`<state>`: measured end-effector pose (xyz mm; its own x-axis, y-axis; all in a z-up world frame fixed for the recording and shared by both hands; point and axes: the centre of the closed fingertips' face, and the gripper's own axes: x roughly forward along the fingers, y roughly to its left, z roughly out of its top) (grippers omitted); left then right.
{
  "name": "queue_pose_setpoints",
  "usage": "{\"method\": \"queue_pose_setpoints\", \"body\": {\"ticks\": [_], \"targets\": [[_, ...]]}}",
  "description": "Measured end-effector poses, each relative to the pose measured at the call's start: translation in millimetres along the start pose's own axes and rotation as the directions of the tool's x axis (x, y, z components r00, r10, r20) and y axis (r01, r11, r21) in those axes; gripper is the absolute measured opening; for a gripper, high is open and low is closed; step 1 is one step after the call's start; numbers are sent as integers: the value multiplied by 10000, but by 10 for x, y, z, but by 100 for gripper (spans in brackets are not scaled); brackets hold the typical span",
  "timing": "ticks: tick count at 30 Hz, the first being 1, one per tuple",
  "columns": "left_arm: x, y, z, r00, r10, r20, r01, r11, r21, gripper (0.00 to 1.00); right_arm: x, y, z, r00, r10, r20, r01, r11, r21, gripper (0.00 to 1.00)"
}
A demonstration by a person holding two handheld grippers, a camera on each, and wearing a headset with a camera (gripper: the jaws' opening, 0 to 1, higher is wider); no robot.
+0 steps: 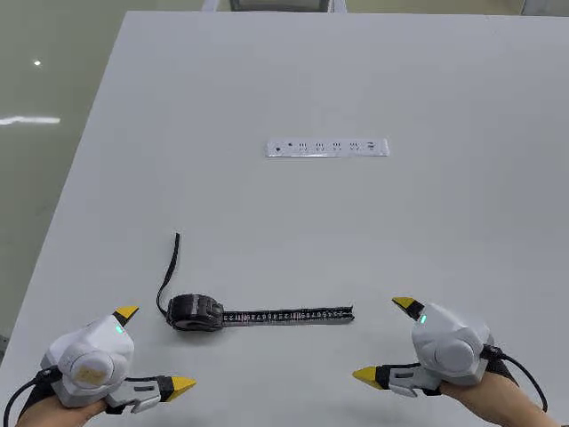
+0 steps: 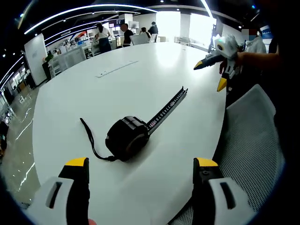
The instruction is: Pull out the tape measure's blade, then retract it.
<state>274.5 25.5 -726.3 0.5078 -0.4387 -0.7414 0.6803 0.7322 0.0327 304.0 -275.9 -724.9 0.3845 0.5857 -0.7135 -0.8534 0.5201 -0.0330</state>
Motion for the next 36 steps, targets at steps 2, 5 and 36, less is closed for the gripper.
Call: {"method": "queue_pose_setpoints", "body": {"ticks": [2,5,36], "targets": [[-23,-30,13,9999,143,69,-143,9999,-17,92,-34,8,23,9999,-130,113,129,9999,109,86],[-37,-76,7,9997,236,94,-234,9994,-255,94,-71,14,43,9992,-297,257,291,9992,264,87],[-210,-211,195,9521,2861,1082,-2390,9166,-3206,99,-132,216,181,9755,-2067,757,1828,9523,2443,91]]}}
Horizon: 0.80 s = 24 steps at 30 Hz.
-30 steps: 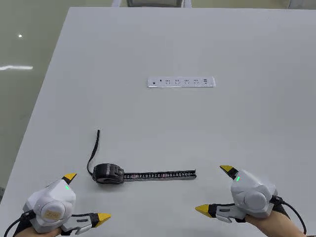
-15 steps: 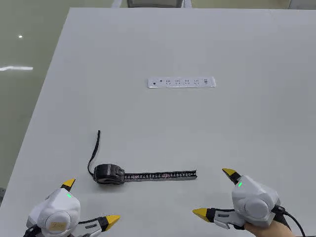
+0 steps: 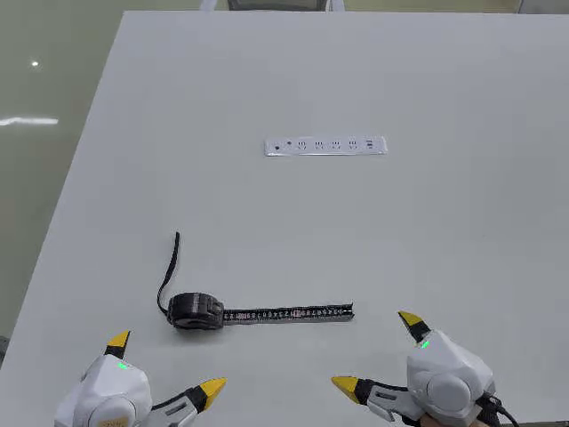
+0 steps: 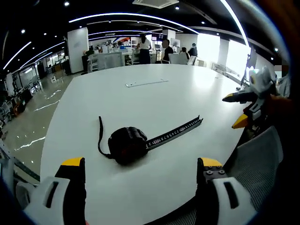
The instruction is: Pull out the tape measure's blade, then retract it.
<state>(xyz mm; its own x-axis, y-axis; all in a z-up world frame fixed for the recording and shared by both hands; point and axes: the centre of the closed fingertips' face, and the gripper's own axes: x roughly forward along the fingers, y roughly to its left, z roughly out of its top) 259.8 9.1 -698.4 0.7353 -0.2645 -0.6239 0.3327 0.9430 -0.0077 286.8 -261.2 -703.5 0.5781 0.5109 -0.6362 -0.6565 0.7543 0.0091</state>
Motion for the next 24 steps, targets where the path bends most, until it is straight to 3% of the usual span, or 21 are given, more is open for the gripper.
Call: {"method": "queue_pose_setpoints", "body": {"ticks": [4,6,14,17,24], "targets": [[3,-15,-19,9998,194,-45,-194,9998,-91,99,5,33,5,9997,-254,61,253,9996,143,91],[4,-32,-31,9995,314,-87,-316,9993,-218,99,23,57,-36,9993,-367,-120,365,9992,-150,91],[5,-75,-13,9983,572,119,-567,9978,-355,99,50,161,-50,9996,-241,-147,239,9996,-116,91],[24,-95,-38,9987,503,-62,-506,9979,-413,99,54,163,-65,9995,-255,-190,252,9996,-151,91],[32,-75,-62,9956,900,-271,-915,9941,-590,99,54,140,-83,9993,-312,-192,310,9995,-75,91]]}}
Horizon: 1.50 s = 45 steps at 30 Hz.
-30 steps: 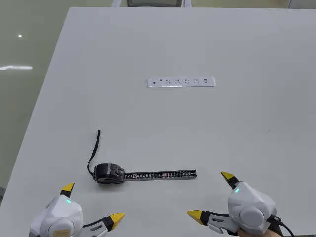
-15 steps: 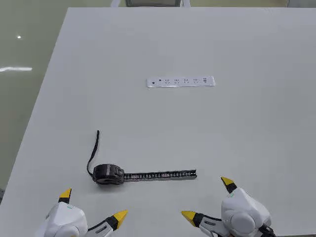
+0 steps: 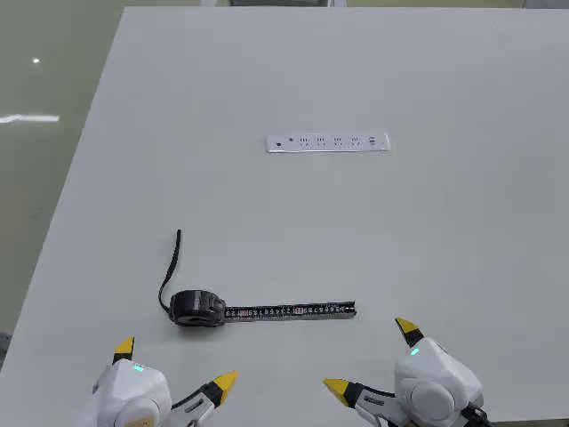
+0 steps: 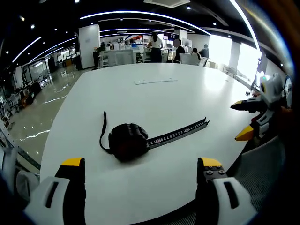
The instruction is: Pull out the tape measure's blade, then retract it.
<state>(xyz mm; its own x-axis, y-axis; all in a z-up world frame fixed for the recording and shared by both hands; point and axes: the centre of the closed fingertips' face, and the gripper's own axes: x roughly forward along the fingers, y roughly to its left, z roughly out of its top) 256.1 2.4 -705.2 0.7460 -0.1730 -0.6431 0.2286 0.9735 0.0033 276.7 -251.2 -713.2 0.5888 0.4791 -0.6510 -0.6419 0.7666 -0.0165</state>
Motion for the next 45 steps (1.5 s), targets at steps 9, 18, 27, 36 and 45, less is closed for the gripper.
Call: {"method": "queue_pose_setpoints", "body": {"ticks": [9,18,27,36,45], "targets": [[60,-97,-52,9994,334,-108,-338,9986,-400,99,17,20,37,9997,163,196,-164,9999,21,91],[151,-117,-126,9981,577,-213,-589,9966,-583,99,43,98,120,9945,837,622,-786,9937,-797,90],[259,-35,-111,9943,1004,-354,-1034,9898,-980,99,137,143,76,9855,1617,515,-1540,9796,-1288,88],[398,61,-65,9900,1380,-287,-1406,9813,-1315,99,234,37,39,9711,2379,190,-2285,9499,-2131,79],[522,111,-12,9865,1630,-176,-1635,9709,-1752,97,348,-69,-48,9490,3127,-411,-3120,9121,-2659,67]]}}
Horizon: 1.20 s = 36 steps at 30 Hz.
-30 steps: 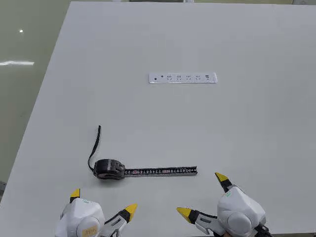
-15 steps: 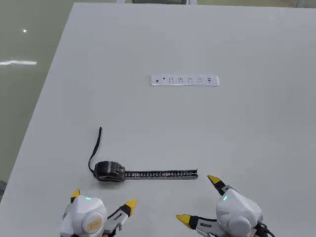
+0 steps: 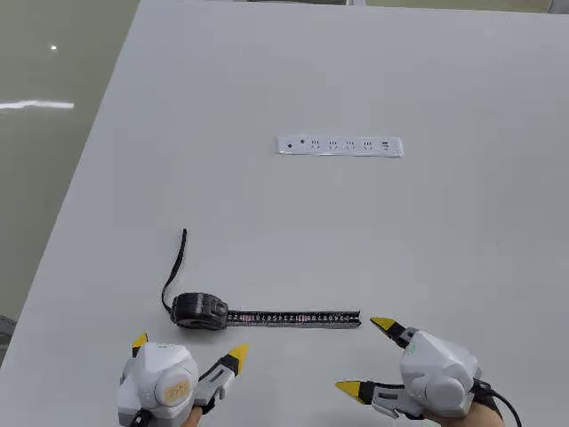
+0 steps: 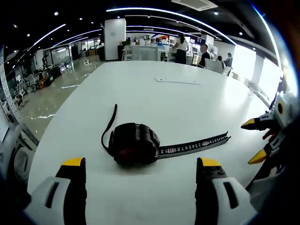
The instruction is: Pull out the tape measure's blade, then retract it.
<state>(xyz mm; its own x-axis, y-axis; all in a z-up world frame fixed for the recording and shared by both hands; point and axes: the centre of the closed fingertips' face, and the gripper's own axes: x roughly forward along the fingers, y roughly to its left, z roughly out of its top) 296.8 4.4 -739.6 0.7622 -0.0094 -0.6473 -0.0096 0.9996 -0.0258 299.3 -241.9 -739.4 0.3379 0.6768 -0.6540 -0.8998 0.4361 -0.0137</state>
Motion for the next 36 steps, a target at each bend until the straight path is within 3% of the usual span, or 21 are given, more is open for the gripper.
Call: {"method": "queue_pose_setpoints", "body": {"ticks": [4,9,15,21,30,36], "targets": [[43,34,60,9995,219,244,-210,9991,-364,96,20,-63,-25,9989,440,-173,-446,9984,-347,62],[128,50,73,9992,309,246,-289,9967,-752,96,74,-219,-81,9969,744,-274,-762,9945,-725,56],[197,35,69,9993,330,191,-314,9961,-822,94,166,-344,-130,9927,1129,-424,-1173,9856,-1220,47],[274,39,80,9990,389,219,-368,9955,-877,93,287,-423,-171,9822,1808,-502,-1864,9712,-1481,41],[365,48,92,9990,414,165,-396,9947,-950,90,440,-569,-257,9724,2241,-656,-2320,9588,-1640,33],[394,65,106,9985,522,168,-503,9937,-1003,88,475,-575,-297,9595,2716,-745,-2809,9418,-1847,27]]}}
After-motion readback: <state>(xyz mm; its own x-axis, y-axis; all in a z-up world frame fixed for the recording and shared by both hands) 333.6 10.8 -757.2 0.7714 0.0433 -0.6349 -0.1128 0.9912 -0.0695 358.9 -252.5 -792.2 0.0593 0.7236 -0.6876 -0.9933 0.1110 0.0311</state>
